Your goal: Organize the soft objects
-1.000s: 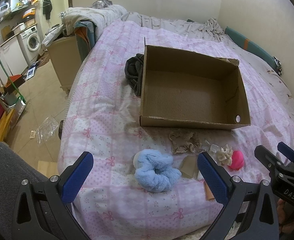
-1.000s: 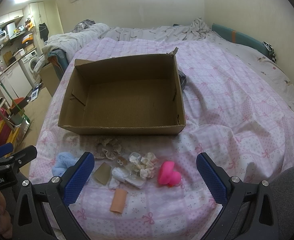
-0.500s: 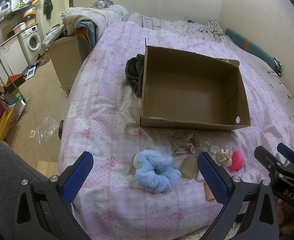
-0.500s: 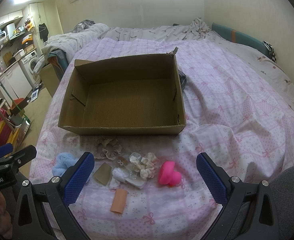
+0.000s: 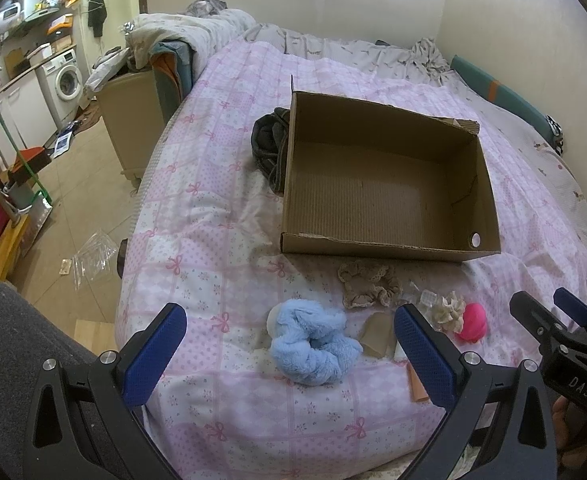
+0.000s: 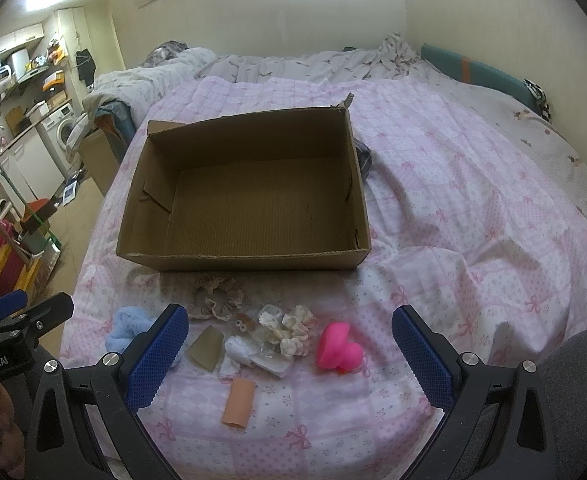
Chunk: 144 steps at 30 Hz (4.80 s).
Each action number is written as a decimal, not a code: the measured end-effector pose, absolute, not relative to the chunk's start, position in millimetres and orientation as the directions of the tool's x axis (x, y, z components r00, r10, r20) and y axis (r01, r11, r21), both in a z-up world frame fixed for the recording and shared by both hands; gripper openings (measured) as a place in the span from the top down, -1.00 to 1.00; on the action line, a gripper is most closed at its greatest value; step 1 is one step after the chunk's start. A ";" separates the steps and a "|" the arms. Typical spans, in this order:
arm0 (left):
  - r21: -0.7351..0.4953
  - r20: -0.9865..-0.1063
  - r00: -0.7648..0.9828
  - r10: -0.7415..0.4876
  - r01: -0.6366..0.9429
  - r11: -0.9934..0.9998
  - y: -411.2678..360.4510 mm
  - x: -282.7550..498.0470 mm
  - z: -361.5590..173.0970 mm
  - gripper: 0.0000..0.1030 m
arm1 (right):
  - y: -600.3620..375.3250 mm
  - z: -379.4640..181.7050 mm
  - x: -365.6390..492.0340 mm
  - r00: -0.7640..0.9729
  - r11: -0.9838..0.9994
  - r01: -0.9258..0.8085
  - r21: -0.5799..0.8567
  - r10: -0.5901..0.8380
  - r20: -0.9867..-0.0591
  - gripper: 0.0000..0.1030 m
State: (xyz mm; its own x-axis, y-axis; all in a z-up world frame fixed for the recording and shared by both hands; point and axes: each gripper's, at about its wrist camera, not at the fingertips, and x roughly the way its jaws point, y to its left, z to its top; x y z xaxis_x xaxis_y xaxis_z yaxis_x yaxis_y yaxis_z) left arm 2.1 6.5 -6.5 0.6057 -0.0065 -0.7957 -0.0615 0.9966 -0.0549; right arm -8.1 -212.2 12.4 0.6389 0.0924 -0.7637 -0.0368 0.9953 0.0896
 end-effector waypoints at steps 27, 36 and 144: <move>-0.083 -0.883 0.469 -0.023 -0.108 0.991 24.0 35.4 -18.5 -1.00 | -239.0 20.3 14.8 0.575 0.964 -0.001 0.264 0.217 -0.789 -1.00; -0.134 -0.979 0.173 -0.106 -0.160 0.978 28.1 80.2 -72.7 -1.00 | -278.9 -33.4 63.1 0.314 0.907 0.158 0.390 0.328 -0.891 -1.00; -0.172 -0.874 0.437 -0.213 0.132 0.976 -20.4 186.0 -48.3 0.62 | -200.7 -46.8 154.7 0.393 0.929 -0.142 0.340 0.369 -0.842 0.21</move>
State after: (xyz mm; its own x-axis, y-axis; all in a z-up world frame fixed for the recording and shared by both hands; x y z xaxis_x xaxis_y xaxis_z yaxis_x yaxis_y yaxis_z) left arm 186.0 -20.4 -48.3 0.4365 -0.2126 -0.8742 0.1317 0.9763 -0.1717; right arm 154.7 -200.7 -46.8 0.3931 0.3687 -0.8423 -0.1425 0.9294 0.3404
